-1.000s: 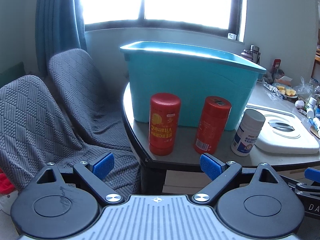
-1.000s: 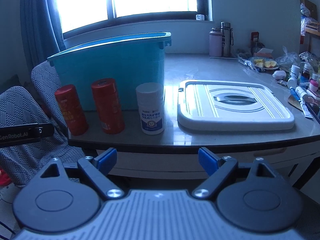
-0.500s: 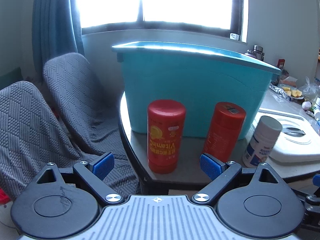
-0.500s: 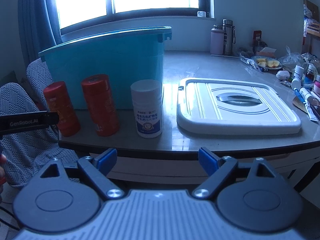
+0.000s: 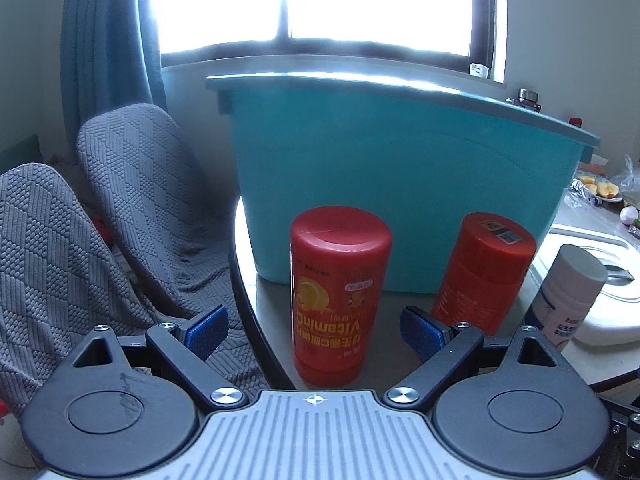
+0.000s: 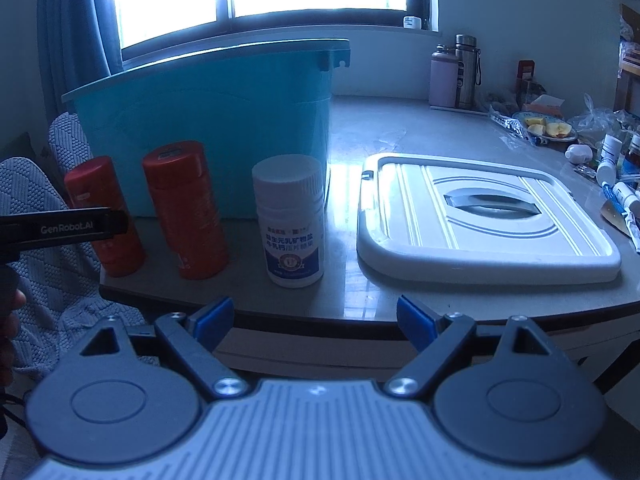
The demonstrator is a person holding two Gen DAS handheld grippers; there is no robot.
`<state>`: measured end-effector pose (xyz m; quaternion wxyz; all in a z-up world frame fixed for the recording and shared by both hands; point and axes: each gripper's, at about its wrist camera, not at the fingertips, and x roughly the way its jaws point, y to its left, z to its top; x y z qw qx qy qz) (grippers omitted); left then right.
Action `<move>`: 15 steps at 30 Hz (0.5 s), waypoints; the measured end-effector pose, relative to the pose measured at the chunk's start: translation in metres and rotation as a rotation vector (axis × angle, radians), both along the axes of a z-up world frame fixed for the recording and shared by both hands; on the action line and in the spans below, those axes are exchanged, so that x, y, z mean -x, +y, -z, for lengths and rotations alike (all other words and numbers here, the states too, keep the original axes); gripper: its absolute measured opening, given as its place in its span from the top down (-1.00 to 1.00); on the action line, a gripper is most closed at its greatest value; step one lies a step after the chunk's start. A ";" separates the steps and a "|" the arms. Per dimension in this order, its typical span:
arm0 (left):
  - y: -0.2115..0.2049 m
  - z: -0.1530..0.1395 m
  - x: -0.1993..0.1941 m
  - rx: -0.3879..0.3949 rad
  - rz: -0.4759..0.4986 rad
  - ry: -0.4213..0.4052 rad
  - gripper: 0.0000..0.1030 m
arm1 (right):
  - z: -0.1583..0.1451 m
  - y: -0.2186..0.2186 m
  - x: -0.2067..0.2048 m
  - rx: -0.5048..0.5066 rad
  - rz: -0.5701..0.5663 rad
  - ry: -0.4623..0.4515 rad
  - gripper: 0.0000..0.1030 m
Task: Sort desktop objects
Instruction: 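Close the left gripper around the red Vitamin canister, then lift the red canister with the left gripper while the right gripper grasps the pill bottle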
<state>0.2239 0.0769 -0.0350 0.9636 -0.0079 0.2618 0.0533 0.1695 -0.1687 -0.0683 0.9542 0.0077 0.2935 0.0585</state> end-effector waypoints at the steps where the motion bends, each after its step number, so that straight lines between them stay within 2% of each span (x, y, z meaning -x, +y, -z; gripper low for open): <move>1: 0.000 0.001 -0.002 0.001 -0.002 0.002 -0.83 | 0.001 0.000 -0.001 0.001 -0.001 0.001 -0.72; 12: -0.003 0.010 -0.025 -0.017 -0.017 -0.007 -0.74 | 0.006 -0.005 -0.012 0.000 -0.005 0.014 -0.72; 13: -0.004 0.010 -0.027 -0.016 -0.012 -0.011 -0.22 | 0.007 -0.005 -0.013 -0.001 -0.005 0.015 -0.72; 14: -0.005 0.010 -0.029 -0.010 0.000 -0.013 0.03 | 0.007 -0.006 -0.013 -0.002 -0.004 0.015 -0.72; 15: -0.005 0.009 -0.030 0.000 0.004 -0.013 0.03 | 0.007 -0.007 -0.014 -0.003 -0.004 0.016 -0.72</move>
